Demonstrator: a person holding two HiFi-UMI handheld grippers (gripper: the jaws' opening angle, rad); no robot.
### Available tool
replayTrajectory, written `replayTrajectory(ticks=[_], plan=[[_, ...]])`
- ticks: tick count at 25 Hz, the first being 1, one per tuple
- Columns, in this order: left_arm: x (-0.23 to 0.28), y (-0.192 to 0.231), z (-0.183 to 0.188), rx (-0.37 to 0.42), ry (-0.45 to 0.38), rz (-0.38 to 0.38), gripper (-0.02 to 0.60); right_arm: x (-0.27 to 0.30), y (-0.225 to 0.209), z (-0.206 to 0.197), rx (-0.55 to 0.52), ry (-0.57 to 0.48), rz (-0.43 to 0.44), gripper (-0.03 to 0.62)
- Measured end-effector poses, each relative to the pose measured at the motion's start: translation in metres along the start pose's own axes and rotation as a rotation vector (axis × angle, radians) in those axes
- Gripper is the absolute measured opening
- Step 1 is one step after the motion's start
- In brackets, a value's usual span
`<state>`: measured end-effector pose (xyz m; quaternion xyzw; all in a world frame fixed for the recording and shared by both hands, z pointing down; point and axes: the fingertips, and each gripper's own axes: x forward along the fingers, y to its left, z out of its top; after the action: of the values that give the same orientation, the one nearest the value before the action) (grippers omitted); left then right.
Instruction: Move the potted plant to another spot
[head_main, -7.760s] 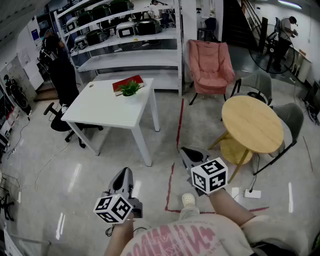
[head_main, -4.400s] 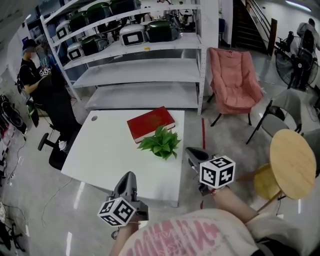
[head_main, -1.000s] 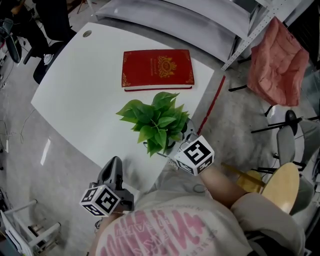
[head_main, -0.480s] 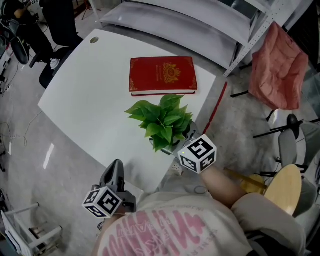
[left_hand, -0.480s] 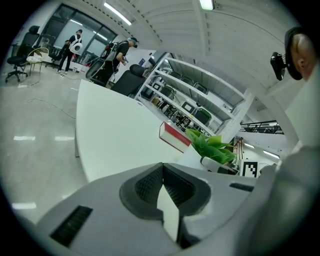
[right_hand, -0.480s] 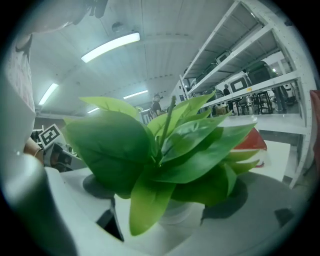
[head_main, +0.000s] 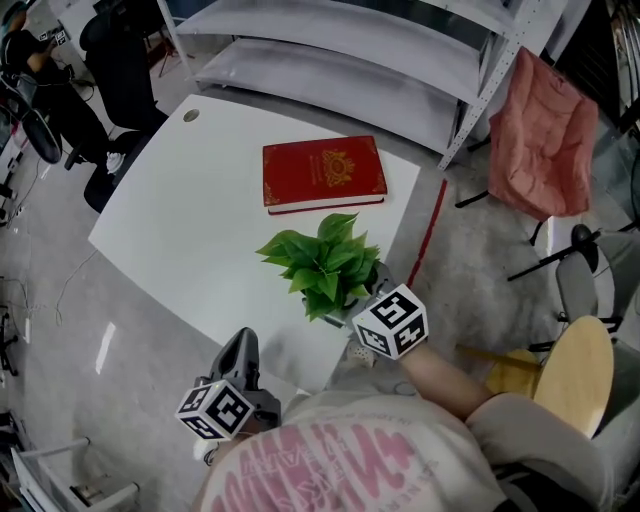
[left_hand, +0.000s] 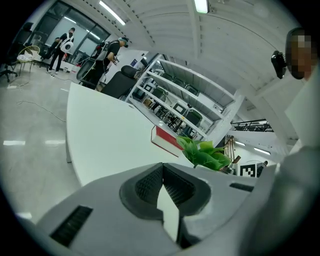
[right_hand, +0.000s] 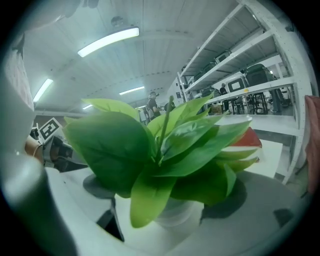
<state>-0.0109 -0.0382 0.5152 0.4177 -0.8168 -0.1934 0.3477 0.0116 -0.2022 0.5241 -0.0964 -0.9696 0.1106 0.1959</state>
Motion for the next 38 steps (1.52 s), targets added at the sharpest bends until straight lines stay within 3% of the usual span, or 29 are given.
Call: replayTrajectory(ticks=[13,23,29,38], plan=[[-0.007,-0.006,0.017,0.05,0.014,-0.144,0.002,-0.031,0.034,0.013,0.002,-0.057,-0.13,0.509],[-0.039,-0.001,0.037,0.106,-0.026,-0.223,0.002,-0.053,0.077,0.032,-0.066,-0.125,-0.22,0.509],[-0.046,-0.019,0.055,0.143,-0.052,-0.241,0.002,-0.068,0.083,0.056,-0.064,-0.165,-0.228,0.509],[-0.068,-0.02,0.059,0.11,-0.086,-0.229,0.002,-0.079,0.112,0.062,-0.083,-0.165,-0.191,0.509]])
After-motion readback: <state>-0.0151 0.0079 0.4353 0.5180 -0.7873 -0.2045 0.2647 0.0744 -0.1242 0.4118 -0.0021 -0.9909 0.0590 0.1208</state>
